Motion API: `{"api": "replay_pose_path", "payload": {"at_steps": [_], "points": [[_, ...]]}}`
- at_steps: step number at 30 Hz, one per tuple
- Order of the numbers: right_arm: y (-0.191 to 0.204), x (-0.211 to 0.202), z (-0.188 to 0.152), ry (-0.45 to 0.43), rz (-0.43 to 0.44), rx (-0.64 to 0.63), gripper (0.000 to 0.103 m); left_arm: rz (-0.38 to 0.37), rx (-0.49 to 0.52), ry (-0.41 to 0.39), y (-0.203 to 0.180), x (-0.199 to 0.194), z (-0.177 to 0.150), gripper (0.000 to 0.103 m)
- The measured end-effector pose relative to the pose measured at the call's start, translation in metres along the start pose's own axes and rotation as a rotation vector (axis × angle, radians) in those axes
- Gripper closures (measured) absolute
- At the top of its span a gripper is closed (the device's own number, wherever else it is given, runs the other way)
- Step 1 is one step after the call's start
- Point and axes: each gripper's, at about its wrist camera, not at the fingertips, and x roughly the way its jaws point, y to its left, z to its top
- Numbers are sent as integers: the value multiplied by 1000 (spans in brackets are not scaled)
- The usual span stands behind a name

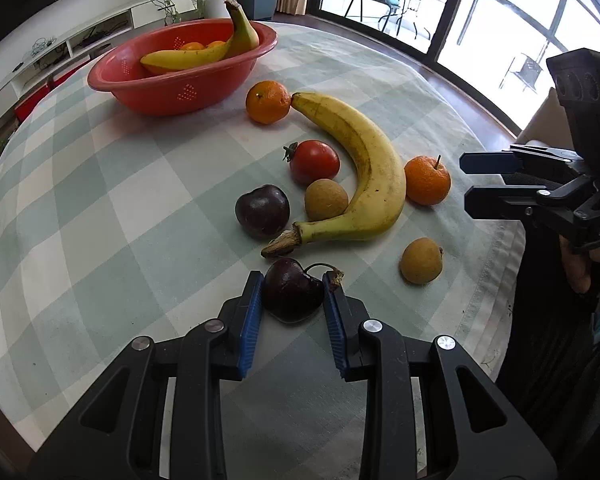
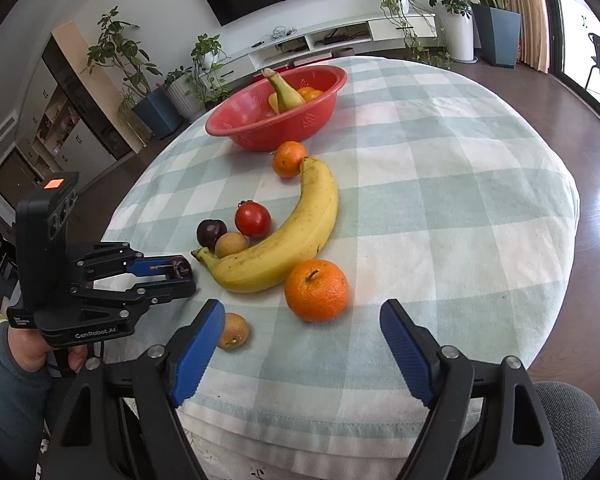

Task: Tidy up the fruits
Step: 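Move the right gripper to the mandarin orange and close on it while the left holds the plum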

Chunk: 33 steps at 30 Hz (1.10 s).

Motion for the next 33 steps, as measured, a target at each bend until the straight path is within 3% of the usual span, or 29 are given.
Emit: {"api": "replay_pose_path", "payload": {"at_steps": [11, 19, 23, 33], "points": [[4, 31, 14, 88, -75, -75, 38, -8, -54, -57, 0, -22, -11, 75], [11, 34, 13, 85, -106, -133, 44, -15, -76, -76, 0, -28, -15, 75], [13, 35, 13, 83, -131, -154, 60, -18, -79, -83, -1, -30, -16, 75], [14, 33, 14, 77, -118, -144, 61, -18, -91, -90, -2, -33, -14, 75]]}}
